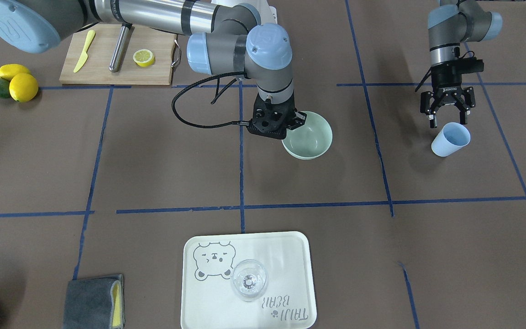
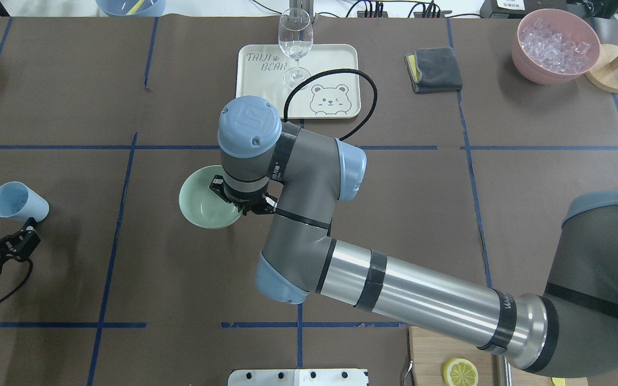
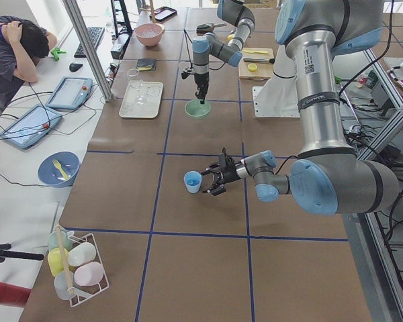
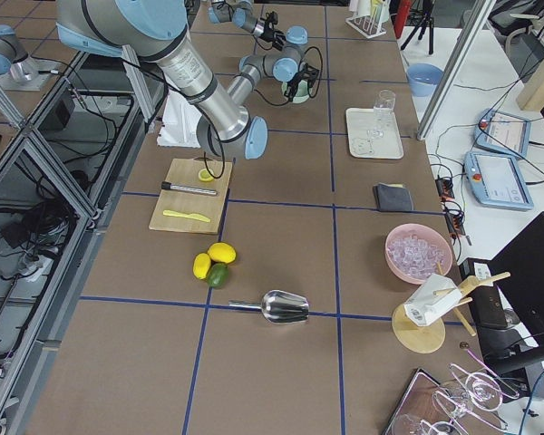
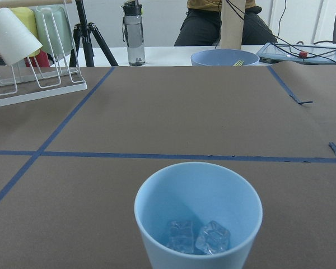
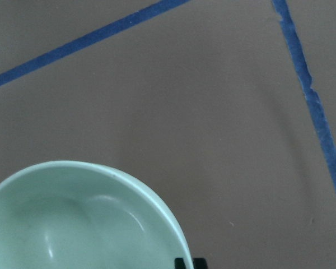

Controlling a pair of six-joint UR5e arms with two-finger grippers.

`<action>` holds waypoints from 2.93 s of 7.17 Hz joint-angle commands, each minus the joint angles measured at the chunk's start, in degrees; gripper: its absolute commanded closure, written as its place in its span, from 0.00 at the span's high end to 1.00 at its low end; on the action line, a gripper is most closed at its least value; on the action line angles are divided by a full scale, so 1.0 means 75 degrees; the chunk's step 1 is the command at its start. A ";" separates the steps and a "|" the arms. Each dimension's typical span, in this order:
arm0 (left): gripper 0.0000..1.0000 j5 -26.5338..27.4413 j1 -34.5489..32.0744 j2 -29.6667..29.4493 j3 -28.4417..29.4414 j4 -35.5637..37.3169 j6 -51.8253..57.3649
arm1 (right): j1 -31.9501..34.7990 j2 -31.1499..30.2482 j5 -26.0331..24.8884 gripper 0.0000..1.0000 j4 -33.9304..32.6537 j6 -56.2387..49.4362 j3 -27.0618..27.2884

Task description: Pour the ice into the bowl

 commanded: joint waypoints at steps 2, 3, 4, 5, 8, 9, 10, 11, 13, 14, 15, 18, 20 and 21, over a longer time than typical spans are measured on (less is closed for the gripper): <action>1.00 0.0105 -0.0002 -0.0390 0.0331 -0.0004 0.0199 | -0.0056 0.0337 -0.0428 0.00 0.0183 -0.0045 -0.0627; 1.00 0.0105 0.0010 -0.0602 0.0541 -0.0004 0.0211 | -0.0067 0.0325 -0.0440 0.00 0.0183 -0.0057 -0.0673; 1.00 0.0105 -0.0002 -0.0708 0.0648 -0.0004 0.0339 | -0.0091 0.0325 -0.0452 0.00 0.0183 -0.0057 -0.0708; 1.00 0.0105 -0.0002 -0.0686 0.0672 -0.0027 0.0445 | -0.0114 0.0325 -0.0463 0.17 0.0357 -0.0057 -0.0720; 1.00 0.0105 -0.0189 -0.0639 0.0649 -0.0086 0.0739 | -0.0126 0.0337 -0.0709 1.00 0.0523 -0.0057 -0.0814; 1.00 0.0105 -0.0329 -0.0627 0.0649 -0.0086 0.0739 | -0.0126 0.0348 -0.0698 1.00 0.0523 -0.0057 -0.0814; 1.00 0.0163 -0.0469 -0.0616 0.0649 -0.0086 0.0727 | -0.0126 0.0349 -0.0698 1.00 0.0523 -0.0069 -0.0814; 1.00 0.0408 -0.0517 -0.0685 0.0649 -0.0098 0.0716 | -0.0126 0.0360 -0.0686 1.00 0.0523 -0.0069 -0.0803; 1.00 0.0573 -0.0506 -0.0756 0.0661 -0.0098 0.0611 | -0.0126 0.0337 -0.0628 1.00 0.0512 -0.0139 -0.0756; 1.00 0.0609 -0.0517 -0.1035 0.0986 -0.0109 0.0598 | -0.0126 0.0337 -0.0616 1.00 0.0511 -0.0139 -0.0744; 1.00 0.0725 -0.0552 -0.1188 0.1151 -0.0109 0.0598 | -0.0103 0.0337 -0.0593 1.00 0.0465 -0.0139 -0.0709; 0.99 0.0738 -0.0693 -0.1213 0.1387 -0.0109 0.0598 | 0.0364 0.0069 0.0004 1.00 -0.0723 -0.0651 0.0188; 0.98 0.0738 -0.0763 -0.1306 0.1411 -0.0109 0.0610 | 0.0739 -0.0842 0.0005 1.00 -0.1700 -0.1554 0.1454; 0.96 0.0738 -0.0764 -0.1319 0.1411 -0.0098 0.0656 | 0.0903 -0.1195 0.0005 1.00 -0.1924 -0.1963 0.1830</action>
